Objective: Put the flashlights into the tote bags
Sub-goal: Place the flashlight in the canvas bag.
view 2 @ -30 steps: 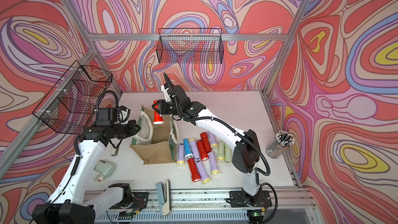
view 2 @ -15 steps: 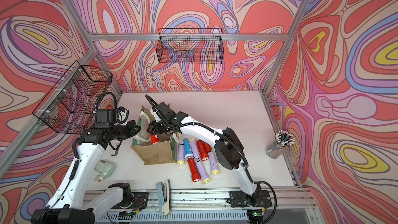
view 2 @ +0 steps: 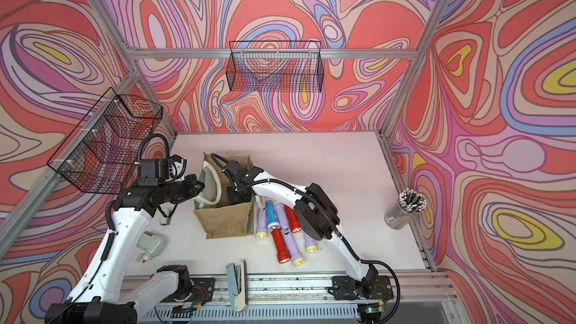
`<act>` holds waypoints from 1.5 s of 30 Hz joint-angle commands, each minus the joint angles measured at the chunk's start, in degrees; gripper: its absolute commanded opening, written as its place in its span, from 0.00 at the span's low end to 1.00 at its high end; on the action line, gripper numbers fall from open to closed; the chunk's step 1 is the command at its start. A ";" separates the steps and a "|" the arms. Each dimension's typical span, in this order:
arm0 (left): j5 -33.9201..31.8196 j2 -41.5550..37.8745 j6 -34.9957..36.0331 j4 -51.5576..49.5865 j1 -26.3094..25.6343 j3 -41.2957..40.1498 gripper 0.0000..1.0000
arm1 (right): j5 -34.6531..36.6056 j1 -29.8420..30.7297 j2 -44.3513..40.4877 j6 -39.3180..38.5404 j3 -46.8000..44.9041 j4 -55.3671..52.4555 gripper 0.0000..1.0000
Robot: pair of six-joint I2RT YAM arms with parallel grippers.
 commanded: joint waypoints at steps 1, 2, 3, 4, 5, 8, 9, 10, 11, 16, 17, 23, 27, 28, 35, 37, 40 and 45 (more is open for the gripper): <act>0.49 -0.98 -0.43 1.25 0.26 -0.55 0.00 | 2.49 0.07 1.67 -0.50 0.90 -4.43 0.07; 0.56 -0.91 -0.46 1.28 0.26 -0.62 0.00 | 2.61 0.05 1.89 -0.52 0.84 -4.53 0.07; 0.55 -0.90 -0.53 1.36 0.26 -0.67 0.00 | 2.76 0.05 2.12 -0.46 0.75 -4.64 0.07; 0.65 -0.84 -0.62 1.50 0.27 -0.75 0.00 | 3.05 0.05 2.19 -0.48 0.73 -4.71 0.08; 0.57 -0.90 -0.69 1.60 0.26 -0.86 0.00 | 3.28 0.10 2.47 -0.54 0.76 -4.88 0.09; 0.61 -0.88 -0.67 1.64 0.26 -1.01 0.00 | 4.44 0.05 2.63 -0.99 0.83 -5.19 0.12; 0.54 -0.84 -0.75 1.61 0.26 -1.02 0.00 | 4.79 0.05 2.72 -1.09 0.80 -5.30 0.14; 0.61 -0.80 -0.72 1.60 0.26 -1.02 0.00 | 5.08 0.09 2.85 -1.29 0.80 -5.41 0.17; 0.53 -0.86 -0.75 1.49 0.28 -0.97 0.00 | 5.38 0.05 2.94 -1.42 0.96 -5.65 0.21; 0.26 -1.15 -0.63 1.21 0.26 -0.75 0.00 | 6.08 0.07 3.49 -2.08 2.03 -6.87 0.54; 0.26 -1.15 -0.71 1.16 0.29 -0.63 0.00 | 5.55 0.10 3.21 -2.45 1.95 -6.62 0.58; 0.59 -0.88 -0.71 0.98 0.26 -0.42 0.00 | 3.36 0.05 2.21 -3.93 3.18 -5.69 0.64; 0.20 -1.11 -0.97 0.90 0.28 -0.30 0.00 | 3.11 -0.03 0.68 -5.84 4.05 -5.73 0.65; -0.06 -1.15 -0.93 0.75 0.27 -0.16 0.00 | 3.21 -0.03 0.33 -6.77 4.81 -6.39 0.65; -1.52 -1.58 -1.13 0.11 0.26 0.02 0.00 | 4.42 0.01 -4.34 -11.50 7.99 -7.39 0.67; -1.24 -1.67 -1.23 0.20 0.32 0.02 0.00 | 5.43 0.02 -6.45 -12.31 8.31 -6.93 0.68; -0.99 -1.59 -1.32 0.28 0.26 0.02 0.00 | 6.91 -0.02 -9.70 -13.66 7.99 -5.51 0.70; -1.34 -0.80 -0.41 -0.71 0.26 0.95 0.00 | 8.83 -0.03 -13.87 -14.95 6.47 -3.56 0.73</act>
